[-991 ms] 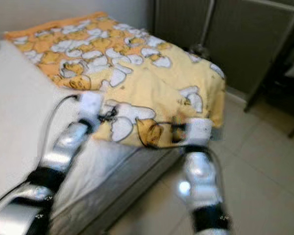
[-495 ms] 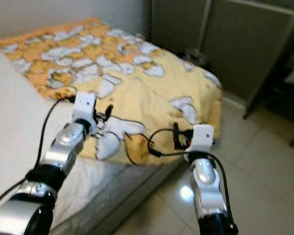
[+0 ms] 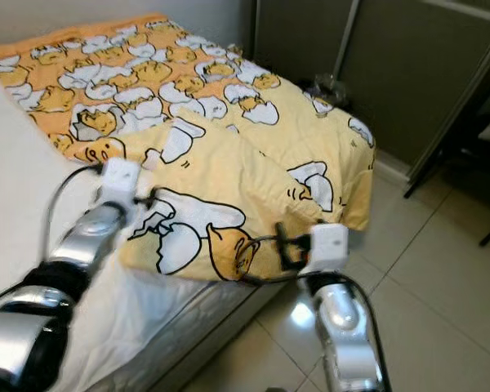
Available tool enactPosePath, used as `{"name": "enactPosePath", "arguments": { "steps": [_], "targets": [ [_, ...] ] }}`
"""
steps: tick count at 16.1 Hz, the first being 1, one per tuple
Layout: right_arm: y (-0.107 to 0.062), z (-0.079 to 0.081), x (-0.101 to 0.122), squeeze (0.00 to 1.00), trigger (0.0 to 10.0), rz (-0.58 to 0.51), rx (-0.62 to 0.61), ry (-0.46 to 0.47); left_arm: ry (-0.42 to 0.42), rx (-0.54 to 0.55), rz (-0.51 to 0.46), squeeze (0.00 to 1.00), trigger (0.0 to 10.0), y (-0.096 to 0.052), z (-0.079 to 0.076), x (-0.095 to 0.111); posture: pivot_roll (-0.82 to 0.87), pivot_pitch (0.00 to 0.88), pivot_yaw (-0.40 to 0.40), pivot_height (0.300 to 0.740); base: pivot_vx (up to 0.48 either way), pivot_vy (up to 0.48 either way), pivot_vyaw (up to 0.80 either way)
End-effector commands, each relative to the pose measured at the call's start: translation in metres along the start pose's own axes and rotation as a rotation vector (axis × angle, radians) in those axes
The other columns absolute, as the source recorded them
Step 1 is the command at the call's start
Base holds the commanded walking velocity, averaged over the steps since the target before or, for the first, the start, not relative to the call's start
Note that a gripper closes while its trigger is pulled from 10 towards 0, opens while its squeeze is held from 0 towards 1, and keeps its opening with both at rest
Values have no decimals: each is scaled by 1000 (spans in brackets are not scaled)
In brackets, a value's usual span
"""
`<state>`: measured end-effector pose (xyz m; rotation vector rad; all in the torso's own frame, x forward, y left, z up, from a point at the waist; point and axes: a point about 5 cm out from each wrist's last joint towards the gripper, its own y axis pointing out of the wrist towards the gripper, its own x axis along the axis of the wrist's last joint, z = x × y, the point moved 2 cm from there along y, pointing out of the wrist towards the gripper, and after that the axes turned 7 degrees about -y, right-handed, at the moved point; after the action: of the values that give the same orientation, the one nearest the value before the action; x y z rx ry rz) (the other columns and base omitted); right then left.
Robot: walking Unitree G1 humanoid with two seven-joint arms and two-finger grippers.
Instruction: Clean up the room
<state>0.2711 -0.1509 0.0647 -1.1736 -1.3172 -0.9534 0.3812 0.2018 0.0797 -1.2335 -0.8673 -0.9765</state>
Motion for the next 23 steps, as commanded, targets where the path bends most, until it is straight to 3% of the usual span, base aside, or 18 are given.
{"name": "enactPosePath", "arguments": {
  "steps": [1,2,3,4,5,6,10,15,16,20,23],
  "targets": [
    [-6,-4,-2,8,10000,27,5,6,-3,42,73,0,10000,-2,13,-16,-108,93,-9,740,0,0,0],
    [-8,-4,-3,8,10000,38,13,5,-11,65,98,0,10000,-5,21,-24,-104,103,-19,740,0,0,0],
    [-10,-2,-4,4,10000,50,27,4,-71,88,137,0,10000,-7,27,-34,-102,113,-28,740,0,0,0],
    [-11,-1,-3,4,10000,53,32,4,-112,91,155,0,10000,-8,27,-38,-102,113,-28,740,0,0,0],
    [-11,1,-1,4,10000,54,48,5,-208,59,198,0,10000,-10,22,-48,-107,131,-47,740,0,0,0],
    [-11,3,1,4,10000,53,54,6,-238,37,207,0,10000,-10,18,-51,-108,133,-50,740,0,0,0],
    [-20,9,4,4,10000,80,131,-2,-263,-40,147,0,10000,-8,-1,-44,-117,186,-103,740,0,0,0],
    [-26,12,4,8,10000,111,161,-2,-171,-54,198,0,10000,-12,-15,-60,-133,207,-128,740,0,0,0],
    [-28,16,5,12,10000,116,183,8,-228,-105,198,0,0,-13,-26,-63,-143,207,-128,740,0,0,0],
    [-38,39,5,12,10000,141,358,40,-294,-138,223,0,0,-13,-32,-66,-150,203,-125,740,0,0,0],
    [-35,39,3,12,10000,154,376,47,-386,-249,202,0,0,-14,-46,-60,-127,198,-123,740,0,0,0]
  ]
}}
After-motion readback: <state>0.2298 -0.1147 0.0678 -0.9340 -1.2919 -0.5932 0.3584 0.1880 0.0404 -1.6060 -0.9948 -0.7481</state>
